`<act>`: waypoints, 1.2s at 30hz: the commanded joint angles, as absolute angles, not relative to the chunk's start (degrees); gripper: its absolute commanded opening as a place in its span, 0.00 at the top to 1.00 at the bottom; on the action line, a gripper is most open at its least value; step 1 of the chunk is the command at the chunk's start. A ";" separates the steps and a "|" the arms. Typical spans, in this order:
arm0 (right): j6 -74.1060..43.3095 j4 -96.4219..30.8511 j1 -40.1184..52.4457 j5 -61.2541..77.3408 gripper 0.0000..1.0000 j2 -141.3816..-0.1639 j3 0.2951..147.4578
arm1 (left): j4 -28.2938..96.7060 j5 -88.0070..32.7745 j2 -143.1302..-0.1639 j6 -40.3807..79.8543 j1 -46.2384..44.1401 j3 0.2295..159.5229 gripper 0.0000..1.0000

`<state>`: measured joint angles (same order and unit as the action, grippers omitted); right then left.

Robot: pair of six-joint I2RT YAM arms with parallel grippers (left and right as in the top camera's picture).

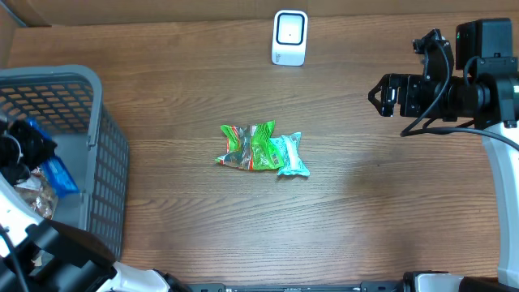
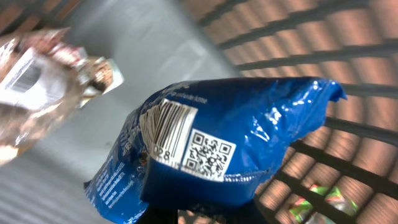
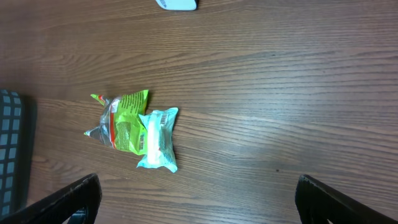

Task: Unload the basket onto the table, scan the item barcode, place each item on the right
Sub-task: 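Reach the left gripper into the basket and grasp the blue Oreo packet, then place the blue Oreo packet on the table left of the others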

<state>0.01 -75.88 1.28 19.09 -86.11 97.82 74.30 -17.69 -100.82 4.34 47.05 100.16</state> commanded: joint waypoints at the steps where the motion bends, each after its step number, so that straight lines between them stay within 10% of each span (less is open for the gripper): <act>1: 0.43 -75.64 1.54 19.20 0.00 -86.06 98.63 | 74.89 -21.06 -94.41 1.43 43.44 106.91 0.96; 22: 0.23 -75.59 1.56 19.42 0.00 -86.06 98.63 | 79.00 -13.21 -78.89 4.69 -1.83 114.54 0.94; 36: 0.25 -75.77 1.56 19.40 0.00 -86.06 98.63 | 81.01 1.48 -95.00 18.20 -6.13 114.52 0.69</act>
